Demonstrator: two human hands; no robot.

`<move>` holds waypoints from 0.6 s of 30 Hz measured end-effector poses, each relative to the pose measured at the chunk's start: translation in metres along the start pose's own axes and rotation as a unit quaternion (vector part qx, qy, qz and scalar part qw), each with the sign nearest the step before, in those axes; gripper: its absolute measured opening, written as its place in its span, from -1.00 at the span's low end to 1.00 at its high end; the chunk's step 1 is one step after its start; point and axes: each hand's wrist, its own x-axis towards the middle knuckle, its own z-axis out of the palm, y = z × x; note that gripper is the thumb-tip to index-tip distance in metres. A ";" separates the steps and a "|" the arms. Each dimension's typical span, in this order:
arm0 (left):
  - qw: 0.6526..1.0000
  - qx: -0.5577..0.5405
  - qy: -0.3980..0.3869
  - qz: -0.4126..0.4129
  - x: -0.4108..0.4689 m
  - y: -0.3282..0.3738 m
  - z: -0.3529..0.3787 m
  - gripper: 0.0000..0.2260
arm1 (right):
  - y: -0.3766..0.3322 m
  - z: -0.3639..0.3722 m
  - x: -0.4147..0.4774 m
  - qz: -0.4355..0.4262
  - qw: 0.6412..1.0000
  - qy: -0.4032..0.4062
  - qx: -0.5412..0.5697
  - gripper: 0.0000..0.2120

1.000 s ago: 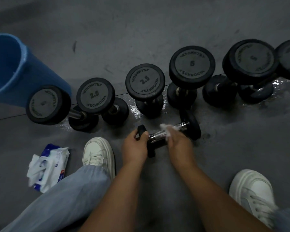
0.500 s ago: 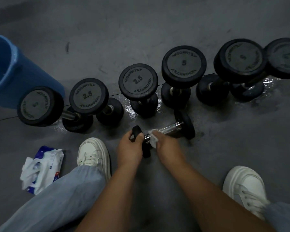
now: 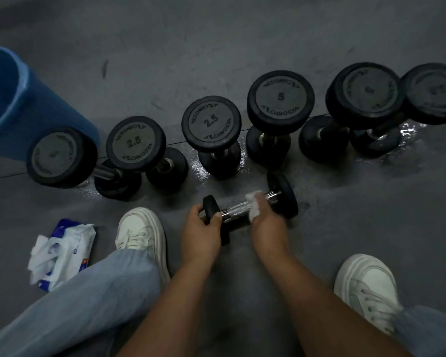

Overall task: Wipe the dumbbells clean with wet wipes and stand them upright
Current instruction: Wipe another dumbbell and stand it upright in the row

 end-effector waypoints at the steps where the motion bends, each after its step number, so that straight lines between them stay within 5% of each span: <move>1: 1.000 0.003 -0.003 -0.002 -0.003 0.000 0.000 -0.78 | -0.001 0.006 -0.005 0.006 0.998 -0.052 -0.032 -0.68; 3: 1.000 0.012 -0.014 -0.012 -0.007 -0.003 -0.001 -0.74 | -0.006 0.011 -0.012 -0.012 0.987 -0.130 -0.090 -0.66; 5: 0.999 0.029 -0.030 -0.018 -0.009 -0.005 -0.003 -0.72 | -0.005 0.000 -0.009 -0.034 0.991 -0.070 -0.110 -0.56; 8: 0.998 0.037 -0.047 -0.026 -0.014 -0.008 -0.004 -0.69 | 0.004 -0.023 -0.012 0.057 0.998 0.015 -0.038 -0.65; 12: 0.998 0.048 -0.042 -0.020 -0.024 -0.008 -0.004 -0.74 | 0.002 0.000 -0.026 0.126 0.979 -0.151 0.049 -0.60; 16: 0.996 0.071 -0.054 -0.030 -0.030 -0.016 -0.004 -0.77 | 0.009 -0.020 -0.022 0.145 0.986 -0.009 0.084 -0.57; 18: 0.996 0.075 -0.051 -0.026 -0.033 -0.016 -0.003 -0.76 | 0.006 -0.016 -0.035 0.174 0.981 -0.047 0.071 -0.43</move>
